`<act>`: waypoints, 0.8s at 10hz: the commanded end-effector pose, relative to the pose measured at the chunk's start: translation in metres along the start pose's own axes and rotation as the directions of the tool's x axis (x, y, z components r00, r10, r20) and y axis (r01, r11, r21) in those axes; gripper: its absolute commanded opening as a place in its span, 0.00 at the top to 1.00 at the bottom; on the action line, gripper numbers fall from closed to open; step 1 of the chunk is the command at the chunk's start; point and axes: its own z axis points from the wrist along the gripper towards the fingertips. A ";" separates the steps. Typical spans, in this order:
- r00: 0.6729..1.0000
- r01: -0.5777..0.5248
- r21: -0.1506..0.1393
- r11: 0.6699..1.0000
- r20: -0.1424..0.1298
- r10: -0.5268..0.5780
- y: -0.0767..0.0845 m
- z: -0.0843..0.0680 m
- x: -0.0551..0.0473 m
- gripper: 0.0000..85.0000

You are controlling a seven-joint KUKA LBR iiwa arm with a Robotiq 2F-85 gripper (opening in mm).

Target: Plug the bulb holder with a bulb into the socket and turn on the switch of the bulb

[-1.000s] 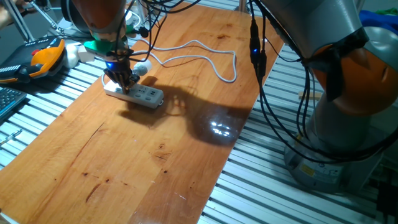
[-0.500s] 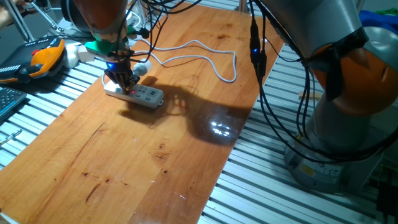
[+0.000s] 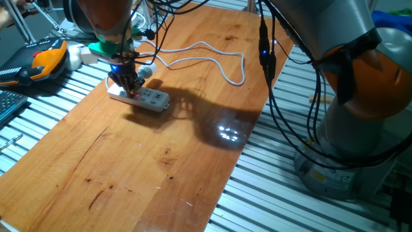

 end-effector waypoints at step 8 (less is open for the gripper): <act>1.000 -0.002 -0.002 1.000 -0.011 0.002 -0.001 0.005 0.000 1.00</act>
